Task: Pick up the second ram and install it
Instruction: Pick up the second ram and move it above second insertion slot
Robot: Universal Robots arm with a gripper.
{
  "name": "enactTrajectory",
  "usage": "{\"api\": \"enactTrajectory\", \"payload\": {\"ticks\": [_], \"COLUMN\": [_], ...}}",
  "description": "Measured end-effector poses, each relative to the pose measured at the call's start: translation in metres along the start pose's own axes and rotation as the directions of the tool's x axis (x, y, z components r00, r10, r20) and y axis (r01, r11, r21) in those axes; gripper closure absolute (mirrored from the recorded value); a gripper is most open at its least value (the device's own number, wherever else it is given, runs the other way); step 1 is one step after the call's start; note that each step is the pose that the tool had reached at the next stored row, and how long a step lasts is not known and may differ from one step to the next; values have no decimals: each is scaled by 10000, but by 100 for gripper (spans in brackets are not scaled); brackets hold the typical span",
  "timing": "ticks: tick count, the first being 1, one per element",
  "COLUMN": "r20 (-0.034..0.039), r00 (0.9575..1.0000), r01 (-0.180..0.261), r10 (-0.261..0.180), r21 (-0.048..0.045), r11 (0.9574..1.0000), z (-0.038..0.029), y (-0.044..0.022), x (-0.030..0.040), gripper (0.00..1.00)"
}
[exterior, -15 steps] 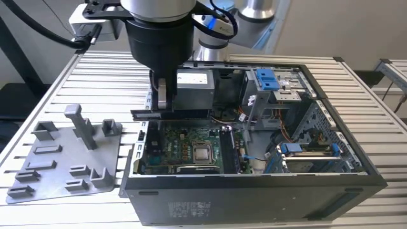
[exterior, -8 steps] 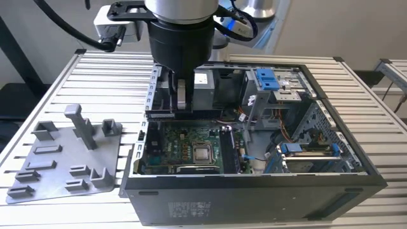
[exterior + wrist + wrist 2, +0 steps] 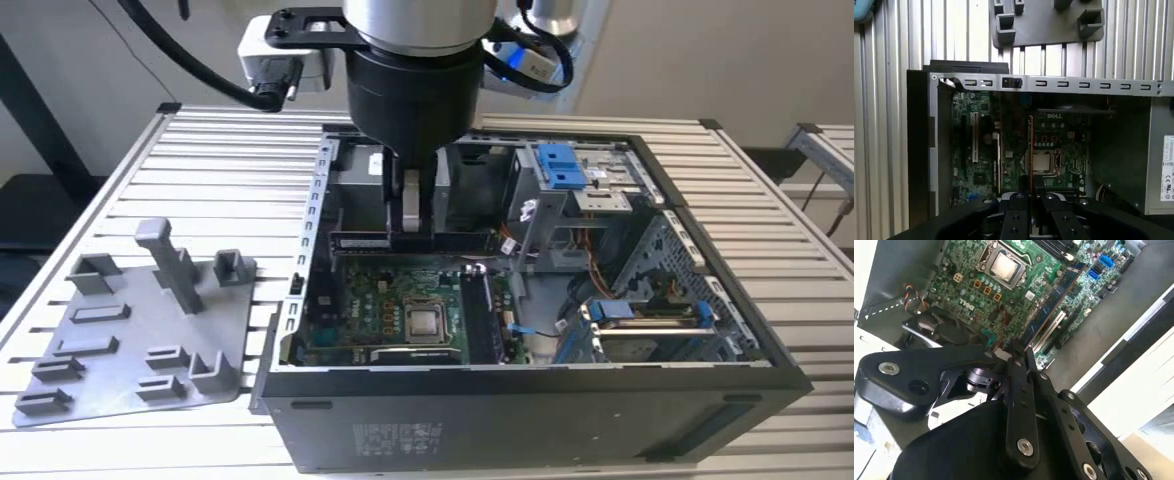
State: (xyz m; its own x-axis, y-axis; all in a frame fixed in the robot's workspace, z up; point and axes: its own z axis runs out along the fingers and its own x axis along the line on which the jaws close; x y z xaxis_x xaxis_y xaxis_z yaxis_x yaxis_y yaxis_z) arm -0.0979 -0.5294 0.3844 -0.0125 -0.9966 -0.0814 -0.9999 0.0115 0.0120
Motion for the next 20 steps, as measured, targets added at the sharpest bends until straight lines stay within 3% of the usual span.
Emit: {"api": "enactTrajectory", "payload": {"ticks": [4, 20], "r20": [1, 2], "r00": [9998, 9998], "r01": [-205, -207], "r10": [205, 207], "r21": [16, 17], "r11": [9998, 9998], "z": [7, 7], "y": [-66, -623], "x": [-6, -28], "gripper": [86, 86]}}
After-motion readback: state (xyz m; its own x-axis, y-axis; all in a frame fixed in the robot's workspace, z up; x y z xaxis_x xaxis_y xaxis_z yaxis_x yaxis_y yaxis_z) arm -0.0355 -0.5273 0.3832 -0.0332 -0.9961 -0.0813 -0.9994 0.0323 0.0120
